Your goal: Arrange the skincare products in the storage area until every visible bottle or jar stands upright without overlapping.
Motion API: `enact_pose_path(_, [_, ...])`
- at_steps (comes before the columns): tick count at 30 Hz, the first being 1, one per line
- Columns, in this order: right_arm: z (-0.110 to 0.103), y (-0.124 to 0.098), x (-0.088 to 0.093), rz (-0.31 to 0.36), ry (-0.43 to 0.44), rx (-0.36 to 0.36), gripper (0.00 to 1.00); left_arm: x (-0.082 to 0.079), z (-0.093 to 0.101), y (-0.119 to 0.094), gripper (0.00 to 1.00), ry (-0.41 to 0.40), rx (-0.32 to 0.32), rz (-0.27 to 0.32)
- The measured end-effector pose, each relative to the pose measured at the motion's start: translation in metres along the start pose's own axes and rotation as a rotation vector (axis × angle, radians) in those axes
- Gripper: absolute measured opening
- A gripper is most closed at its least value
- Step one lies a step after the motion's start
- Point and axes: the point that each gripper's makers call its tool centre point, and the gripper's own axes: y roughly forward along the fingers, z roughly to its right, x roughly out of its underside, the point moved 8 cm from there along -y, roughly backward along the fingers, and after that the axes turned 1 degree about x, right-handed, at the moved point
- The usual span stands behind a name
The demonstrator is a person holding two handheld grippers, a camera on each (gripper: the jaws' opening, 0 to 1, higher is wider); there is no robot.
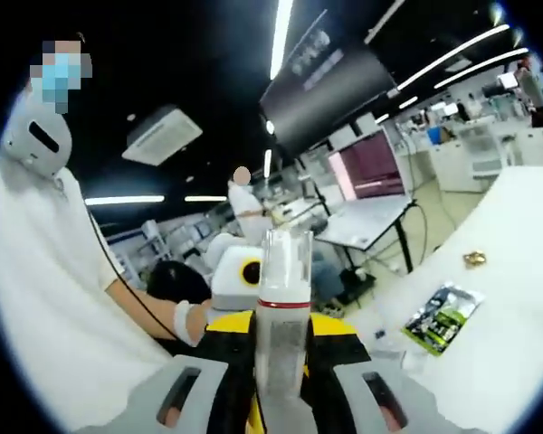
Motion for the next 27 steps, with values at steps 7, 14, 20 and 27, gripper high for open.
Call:
enact_pose_path(7, [0.005, 0.005, 0.000, 0.001, -0.068, 0.179, 0.15, -0.002, -0.009, -0.002, 0.21, 0.118, -0.181, 0.014])
enact_pose_path(14, [0.006, 0.015, 0.003, -0.046, -0.183, 0.398, 0.15, -0.001, -0.017, -0.001, 0.22, 0.245, -0.362, -0.018])
enact_pose_path(20, [0.001, 0.025, 0.006, -0.032, -0.269, 0.505, 0.16, -0.001, -0.021, -0.004, 0.21, 0.228, -0.395, -0.021])
enact_pose_path(27, [-0.004, 0.034, 0.011, 0.014, -0.251, 0.517, 0.16, -0.006, -0.022, -0.010, 0.20, 0.187, -0.411, 0.035])
